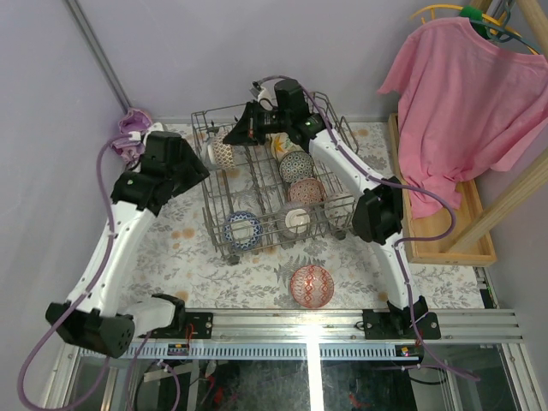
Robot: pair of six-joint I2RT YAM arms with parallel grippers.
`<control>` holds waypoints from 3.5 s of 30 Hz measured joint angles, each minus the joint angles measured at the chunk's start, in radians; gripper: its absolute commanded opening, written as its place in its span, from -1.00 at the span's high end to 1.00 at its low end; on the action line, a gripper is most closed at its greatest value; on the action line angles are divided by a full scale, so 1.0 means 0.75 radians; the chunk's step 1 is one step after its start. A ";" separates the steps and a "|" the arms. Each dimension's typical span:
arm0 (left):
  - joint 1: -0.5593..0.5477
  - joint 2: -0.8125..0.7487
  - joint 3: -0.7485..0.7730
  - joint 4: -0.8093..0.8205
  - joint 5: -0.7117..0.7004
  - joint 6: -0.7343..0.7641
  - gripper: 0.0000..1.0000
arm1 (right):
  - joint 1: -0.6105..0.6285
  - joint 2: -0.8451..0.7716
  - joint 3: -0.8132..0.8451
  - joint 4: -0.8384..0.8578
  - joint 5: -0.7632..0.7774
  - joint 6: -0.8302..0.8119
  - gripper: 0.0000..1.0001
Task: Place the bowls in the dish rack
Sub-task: Place the bowl in the dish rack.
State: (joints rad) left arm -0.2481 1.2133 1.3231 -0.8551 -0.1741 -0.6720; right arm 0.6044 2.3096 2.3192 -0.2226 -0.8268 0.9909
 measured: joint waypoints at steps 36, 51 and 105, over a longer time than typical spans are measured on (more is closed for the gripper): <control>0.036 -0.141 0.293 -0.218 0.024 -0.100 -0.20 | 0.083 0.002 -0.415 0.594 -0.063 0.239 1.00; 0.037 -0.107 0.342 -0.239 0.025 -0.100 -0.18 | 0.052 0.002 -0.552 0.883 -0.102 0.403 1.00; 0.037 -0.035 0.380 -0.259 0.029 -0.100 -0.17 | 0.046 0.204 -0.259 0.421 0.032 0.160 0.74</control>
State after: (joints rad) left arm -0.2203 1.1870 1.6081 -1.0492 -0.1524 -0.7471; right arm 0.6392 2.4626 2.1250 0.0929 -0.8028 1.1107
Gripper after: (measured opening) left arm 0.586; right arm 0.089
